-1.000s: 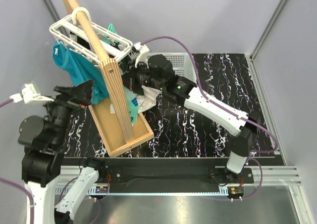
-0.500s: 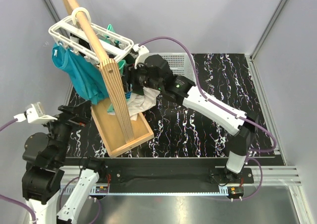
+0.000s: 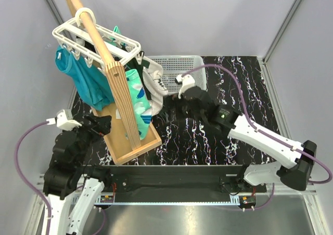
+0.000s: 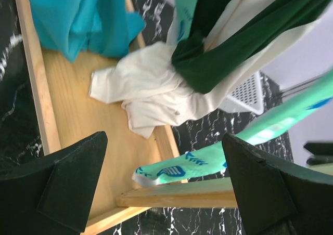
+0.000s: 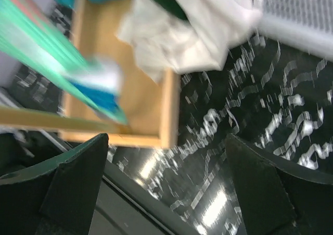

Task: Clip the socks to the hanger
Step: Reset both arms

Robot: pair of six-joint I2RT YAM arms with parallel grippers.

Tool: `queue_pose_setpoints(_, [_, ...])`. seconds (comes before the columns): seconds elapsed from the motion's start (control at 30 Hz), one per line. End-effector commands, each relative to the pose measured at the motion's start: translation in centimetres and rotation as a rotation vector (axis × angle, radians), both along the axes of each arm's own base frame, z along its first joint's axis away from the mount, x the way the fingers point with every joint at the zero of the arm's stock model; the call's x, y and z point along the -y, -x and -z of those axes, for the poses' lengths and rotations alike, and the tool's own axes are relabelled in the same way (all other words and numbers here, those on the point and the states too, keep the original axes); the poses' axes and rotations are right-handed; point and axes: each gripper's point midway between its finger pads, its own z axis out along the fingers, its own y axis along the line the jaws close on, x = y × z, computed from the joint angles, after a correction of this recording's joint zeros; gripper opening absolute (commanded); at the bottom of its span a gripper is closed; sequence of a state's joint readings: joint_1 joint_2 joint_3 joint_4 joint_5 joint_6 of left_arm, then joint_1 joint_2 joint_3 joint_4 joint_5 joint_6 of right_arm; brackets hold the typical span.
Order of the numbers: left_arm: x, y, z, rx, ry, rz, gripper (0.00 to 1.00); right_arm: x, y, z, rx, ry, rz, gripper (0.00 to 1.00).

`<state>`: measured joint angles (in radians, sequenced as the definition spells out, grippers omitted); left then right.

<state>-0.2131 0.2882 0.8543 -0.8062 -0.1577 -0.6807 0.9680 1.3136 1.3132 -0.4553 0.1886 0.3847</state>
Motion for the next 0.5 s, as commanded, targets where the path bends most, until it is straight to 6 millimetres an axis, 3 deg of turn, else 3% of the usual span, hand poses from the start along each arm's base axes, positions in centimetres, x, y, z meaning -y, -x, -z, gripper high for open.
queue_pose_setpoints(0.0, [1.2,-1.9,-0.2,0.052,0.083,0.018,0.99,3.1,0.3,5.0,-0.052,0.067,0.098,1.0])
queue_pose_setpoints(0.03, [1.5,-2.6,1.8,0.018,0.094,0.017,0.99,3.0,0.3,5.2,-0.044,0.025,0.105,1.0])
queue_pose_setpoints(0.07, [1.8,-3.1,1.8,0.033,0.117,0.022,0.99,4.1,0.9,8.4,-0.083,0.056,0.107,1.0])
queue_pose_setpoints(0.1, [2.1,-3.2,2.0,0.05,0.15,0.026,0.99,4.7,1.2,8.5,-0.079,0.025,0.116,1.0])
queue_pose_setpoints(0.13, [2.4,-3.7,4.5,0.016,0.161,0.031,0.99,5.3,1.4,10.6,-0.08,0.018,0.126,1.0])
queue_pose_setpoints(0.17, [2.3,-3.7,4.1,0.069,0.188,0.024,0.99,6.1,1.0,11.1,-0.074,-0.001,0.166,1.0])
queue_pose_setpoints(0.2, [2.2,-3.7,4.7,0.071,0.222,0.005,0.99,6.9,1.0,10.7,-0.063,-0.044,0.195,1.0])
queue_pose_setpoints(0.27, [2.0,-4.3,6.4,0.093,0.245,-0.016,0.99,8.5,0.6,12.4,-0.06,-0.09,0.264,1.0])
queue_pose_setpoints(0.3, [2.1,-4.2,6.0,0.139,0.266,-0.011,0.99,9.5,0.3,11.9,-0.031,-0.124,0.3,1.0])
queue_pose_setpoints(0.33, [2.3,-4.3,6.1,0.16,0.283,-0.003,0.99,10.5,0.3,13.2,-0.035,-0.131,0.346,1.0])
queue_pose_setpoints(0.4, [2.9,-4.7,7.5,0.165,0.349,0.012,0.99,11.8,-0.2,13.0,0.001,-0.175,0.411,1.0])
queue_pose_setpoints(0.43, [3.3,-4.9,7.7,0.176,0.369,0.032,0.99,12.4,-0.2,13.9,0.006,-0.183,0.427,1.0])
queue_pose_setpoints(0.47, [3.9,-5.1,7.0,0.223,0.391,0.065,0.99,12.8,-0.2,14.3,0.005,-0.19,0.447,1.0])
